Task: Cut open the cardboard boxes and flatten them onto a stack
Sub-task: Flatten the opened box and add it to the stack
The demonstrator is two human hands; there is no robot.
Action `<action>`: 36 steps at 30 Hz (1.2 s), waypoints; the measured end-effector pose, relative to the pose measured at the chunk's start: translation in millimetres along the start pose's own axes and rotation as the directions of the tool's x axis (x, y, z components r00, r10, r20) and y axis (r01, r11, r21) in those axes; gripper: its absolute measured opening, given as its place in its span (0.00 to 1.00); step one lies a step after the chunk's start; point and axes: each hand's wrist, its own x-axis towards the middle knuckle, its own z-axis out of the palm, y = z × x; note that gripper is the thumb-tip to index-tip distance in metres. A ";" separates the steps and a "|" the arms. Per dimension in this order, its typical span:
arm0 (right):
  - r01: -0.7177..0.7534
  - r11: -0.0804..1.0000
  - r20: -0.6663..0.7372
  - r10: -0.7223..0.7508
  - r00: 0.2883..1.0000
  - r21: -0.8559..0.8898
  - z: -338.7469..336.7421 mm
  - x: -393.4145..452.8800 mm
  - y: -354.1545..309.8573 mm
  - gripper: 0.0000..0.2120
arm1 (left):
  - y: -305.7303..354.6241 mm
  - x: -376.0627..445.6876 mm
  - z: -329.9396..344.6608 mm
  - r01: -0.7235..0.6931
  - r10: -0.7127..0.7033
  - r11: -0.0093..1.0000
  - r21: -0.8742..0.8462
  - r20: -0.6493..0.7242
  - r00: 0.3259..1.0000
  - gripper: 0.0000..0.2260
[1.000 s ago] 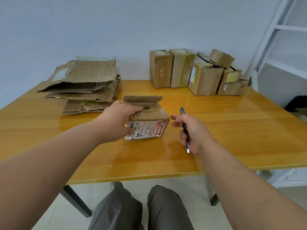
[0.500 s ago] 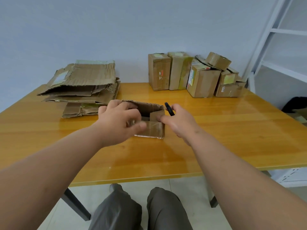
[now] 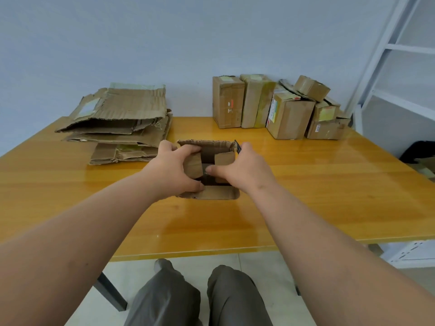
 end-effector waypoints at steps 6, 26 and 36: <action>0.082 0.985 -0.172 -0.108 0.979 -0.152 19.0 -5.6 -2.6 0.34 | 8.0 0.9 0.9 -0.030 0.011 0.976 0.214 0.092 0.996 0.40; -0.076 0.800 0.125 0.001 0.992 0.595 -6.8 -2.1 37.6 0.11 | -35.6 6.2 0.8 0.009 -0.093 0.960 -0.280 -0.289 0.953 0.21; 0.339 0.907 0.139 -0.380 0.914 0.250 3.3 -18.7 34.0 0.17 | -63.9 8.8 -5.5 -0.078 0.121 0.869 0.489 -0.056 0.991 0.33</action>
